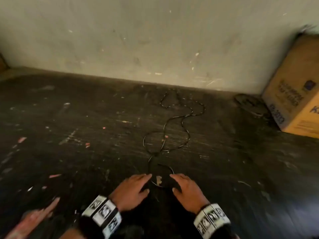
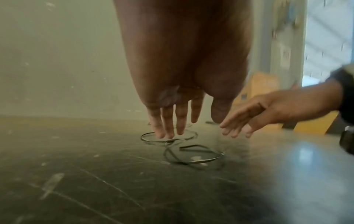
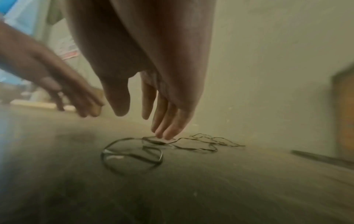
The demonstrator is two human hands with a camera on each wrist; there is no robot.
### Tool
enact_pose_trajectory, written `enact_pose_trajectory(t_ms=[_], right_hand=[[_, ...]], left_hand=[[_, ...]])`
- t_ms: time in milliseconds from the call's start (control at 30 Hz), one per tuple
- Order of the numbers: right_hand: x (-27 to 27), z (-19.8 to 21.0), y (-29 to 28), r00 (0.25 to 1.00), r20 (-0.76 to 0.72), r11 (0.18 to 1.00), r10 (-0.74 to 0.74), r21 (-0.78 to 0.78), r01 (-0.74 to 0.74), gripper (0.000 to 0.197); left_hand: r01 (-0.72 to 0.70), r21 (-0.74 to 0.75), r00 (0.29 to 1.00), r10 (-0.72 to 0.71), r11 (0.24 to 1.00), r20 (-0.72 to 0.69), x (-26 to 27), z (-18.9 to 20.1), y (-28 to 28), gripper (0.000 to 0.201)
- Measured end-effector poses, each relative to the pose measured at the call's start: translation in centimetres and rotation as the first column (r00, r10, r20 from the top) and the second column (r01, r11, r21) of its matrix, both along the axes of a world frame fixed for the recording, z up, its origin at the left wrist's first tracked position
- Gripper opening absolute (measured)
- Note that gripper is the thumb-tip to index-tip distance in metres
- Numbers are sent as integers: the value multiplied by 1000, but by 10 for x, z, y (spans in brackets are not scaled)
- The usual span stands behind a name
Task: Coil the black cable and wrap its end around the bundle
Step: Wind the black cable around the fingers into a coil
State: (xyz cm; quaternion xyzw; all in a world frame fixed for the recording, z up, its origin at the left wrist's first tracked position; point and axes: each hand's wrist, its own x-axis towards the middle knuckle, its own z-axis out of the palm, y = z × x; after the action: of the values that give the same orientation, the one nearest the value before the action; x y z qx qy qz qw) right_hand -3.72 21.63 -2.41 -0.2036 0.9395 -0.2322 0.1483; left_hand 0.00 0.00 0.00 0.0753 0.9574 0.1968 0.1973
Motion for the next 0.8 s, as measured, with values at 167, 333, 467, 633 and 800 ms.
enact_pose_trajectory(t_ms=[167,333,467,633,800], right_hand=[[-22,-25,-25,974,-103,946,203,279,-168,40],[-21,-34,-31,978,-98,969,183,187,-163,23],[-18,0,-33,991,116,939,-72,-327,107,14],[-11,68,-26,909,375,667,-182,-632,394,11],[-1,107,-16,928,292,586,-232,-720,372,11]], left_hand=[[-143,-18,977,144,990,160,-28,-8,0,60],[-412,137,892,368,901,262,-31,-15,4,54],[-506,458,860,390,730,328,-26,-6,11,43],[-462,766,884,301,448,358,-27,28,29,66],[-210,821,976,68,531,206,-22,63,39,20]])
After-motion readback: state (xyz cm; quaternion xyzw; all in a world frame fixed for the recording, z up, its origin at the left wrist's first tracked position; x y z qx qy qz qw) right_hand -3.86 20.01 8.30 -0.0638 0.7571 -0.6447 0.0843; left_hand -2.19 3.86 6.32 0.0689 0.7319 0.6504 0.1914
